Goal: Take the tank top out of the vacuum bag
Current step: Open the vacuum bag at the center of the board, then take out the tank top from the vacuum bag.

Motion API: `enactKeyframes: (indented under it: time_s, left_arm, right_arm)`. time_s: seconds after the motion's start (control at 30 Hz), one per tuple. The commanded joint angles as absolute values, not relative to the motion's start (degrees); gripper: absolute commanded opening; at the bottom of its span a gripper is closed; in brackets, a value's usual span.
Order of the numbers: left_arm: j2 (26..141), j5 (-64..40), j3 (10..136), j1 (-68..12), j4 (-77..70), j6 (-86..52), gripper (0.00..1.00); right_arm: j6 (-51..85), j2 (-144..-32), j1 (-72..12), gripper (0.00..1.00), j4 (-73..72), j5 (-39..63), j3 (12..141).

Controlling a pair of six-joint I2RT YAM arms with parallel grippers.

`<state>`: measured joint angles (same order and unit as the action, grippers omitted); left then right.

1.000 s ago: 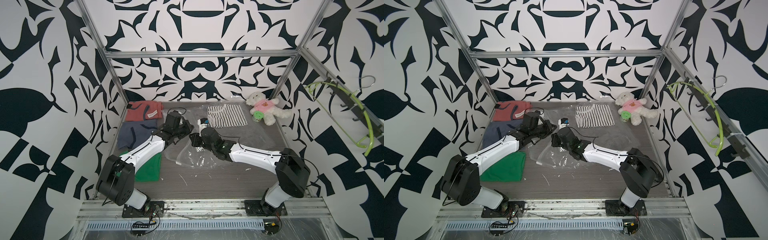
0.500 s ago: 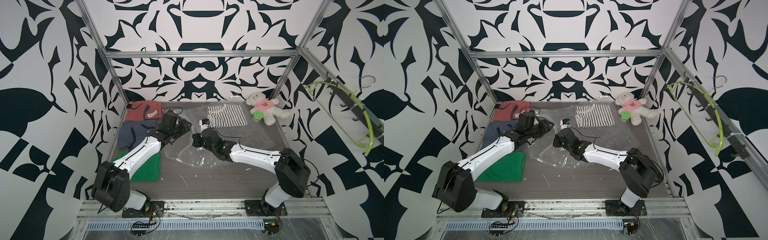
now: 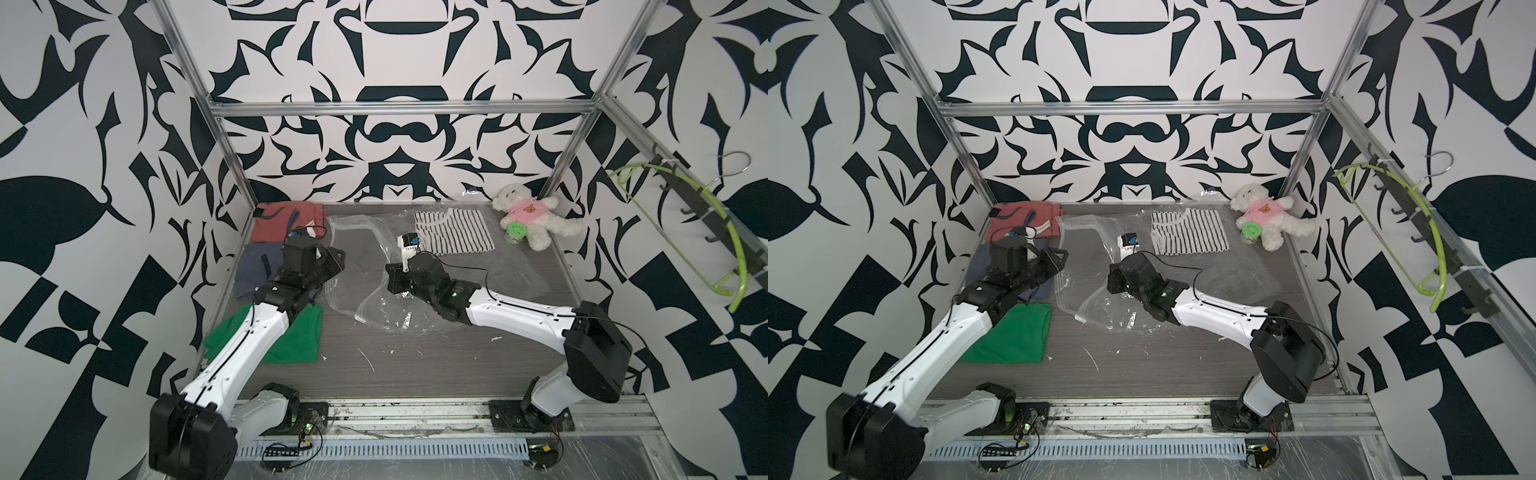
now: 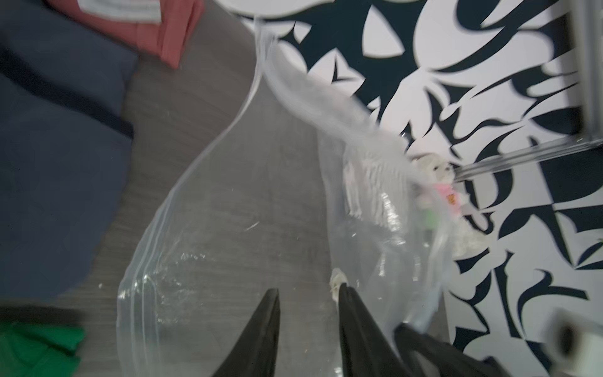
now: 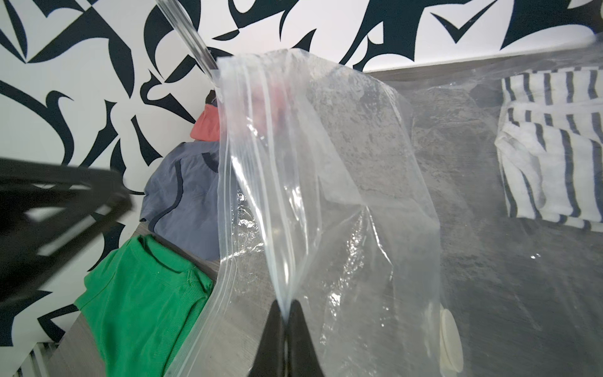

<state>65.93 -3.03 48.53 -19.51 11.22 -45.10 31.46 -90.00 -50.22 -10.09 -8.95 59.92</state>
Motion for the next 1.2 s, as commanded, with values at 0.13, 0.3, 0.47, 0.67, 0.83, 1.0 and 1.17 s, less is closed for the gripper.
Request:
enactKeyframes:
  time_s: [0.13, 0.3, 0.47, 0.67, 0.83, 1.0, 1.17]
  left_arm:
    - [77.5, -11.8, 49.1, -19.8, 0.7, -41.3, 0.31]
    - [84.8, -12.2, 50.9, -21.3, -3.3, -40.7, 0.32]
    - [90.2, -12.8, 52.2, -23.4, -8.0, -41.3, 0.32]
    - [96.8, -12.8, 54.9, -26.6, -12.4, -42.4, 0.32]
    - [102.5, -15.3, 56.2, -27.7, -18.6, -44.8, 0.32]
    - [106.2, -14.9, 57.3, -28.8, -22.8, -45.8, 0.32]
    - [110.9, -15.9, 59.6, -29.9, -25.7, -46.5, 0.31]
  right_arm:
    - [23.8, -86.4, -50.4, 0.00, -8.3, -8.5, 64.0]
    - [18.9, -84.8, -50.4, 0.00, -8.3, -7.9, 64.2]
    - [17.3, -84.4, -50.8, 0.00, -5.7, -6.3, 66.7]
    - [16.5, -83.4, -51.3, 0.00, -5.3, -6.3, 67.2]
    - [18.0, -82.2, -51.4, 0.00, -6.3, -7.9, 66.2]
    - [19.2, -80.7, -51.3, 0.00, -6.7, -10.9, 65.7]
    - [18.9, -80.1, -51.3, 0.00, -4.1, -13.7, 66.9]
